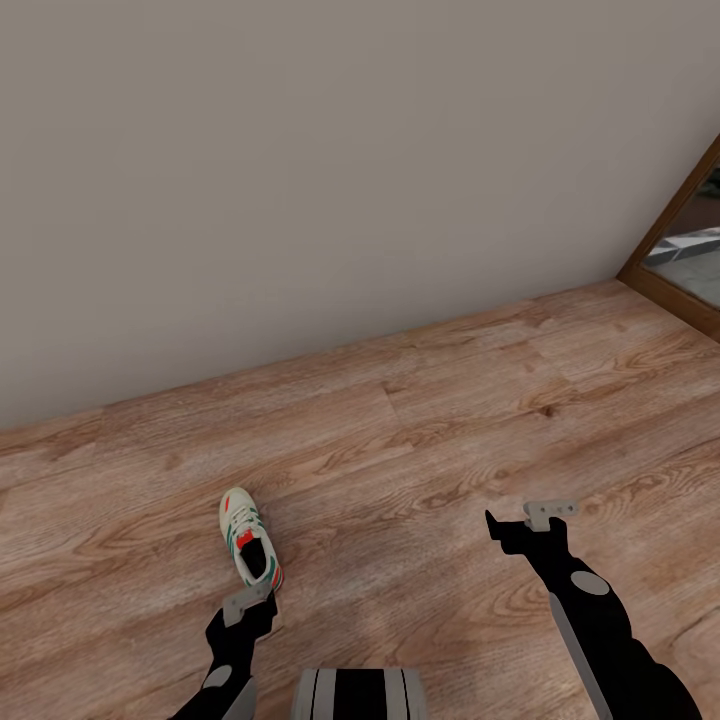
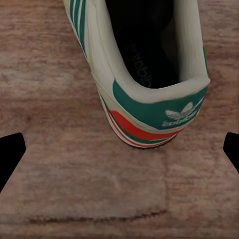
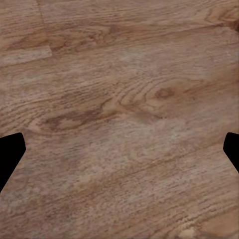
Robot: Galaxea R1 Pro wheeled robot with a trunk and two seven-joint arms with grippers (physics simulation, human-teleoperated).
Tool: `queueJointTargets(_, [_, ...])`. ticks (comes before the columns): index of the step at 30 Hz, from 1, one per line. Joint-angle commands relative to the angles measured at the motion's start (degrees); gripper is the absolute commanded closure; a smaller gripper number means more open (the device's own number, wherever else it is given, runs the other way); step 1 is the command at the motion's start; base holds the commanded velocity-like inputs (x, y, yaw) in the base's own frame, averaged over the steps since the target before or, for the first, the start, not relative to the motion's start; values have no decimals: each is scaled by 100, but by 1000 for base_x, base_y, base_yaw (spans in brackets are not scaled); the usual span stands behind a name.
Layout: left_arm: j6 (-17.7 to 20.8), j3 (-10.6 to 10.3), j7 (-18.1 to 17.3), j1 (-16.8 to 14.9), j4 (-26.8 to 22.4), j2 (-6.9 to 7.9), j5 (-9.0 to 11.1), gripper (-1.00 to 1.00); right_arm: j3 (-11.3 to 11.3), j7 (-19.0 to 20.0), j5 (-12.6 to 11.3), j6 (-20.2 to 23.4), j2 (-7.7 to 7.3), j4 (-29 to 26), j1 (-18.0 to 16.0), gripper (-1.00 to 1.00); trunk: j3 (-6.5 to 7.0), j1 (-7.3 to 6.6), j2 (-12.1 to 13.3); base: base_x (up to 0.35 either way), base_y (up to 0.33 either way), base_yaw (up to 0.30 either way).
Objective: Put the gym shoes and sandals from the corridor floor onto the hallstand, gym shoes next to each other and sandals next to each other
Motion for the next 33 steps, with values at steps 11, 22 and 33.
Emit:
queueJointTargets(11, [-26, 12, 3, 3, 2, -1, 13, -100, 1, -1, 0, 31, -1, -8, -2, -100, -4, -1, -1, 90, 0, 0])
queueJointTargets(22, [-27, 13, 3, 3, 2, -1, 13, -100, 1, -1, 0, 31, -1, -8, -2, -100, -4, -1, -1, 13, 0, 0])
queueJointTargets(33, [-35, 13, 3, 6, 1, 1, 16, -100, 2, -1, 0, 31, -1, -8, -2, -100, -4, -1, -1, 73, 0, 0])
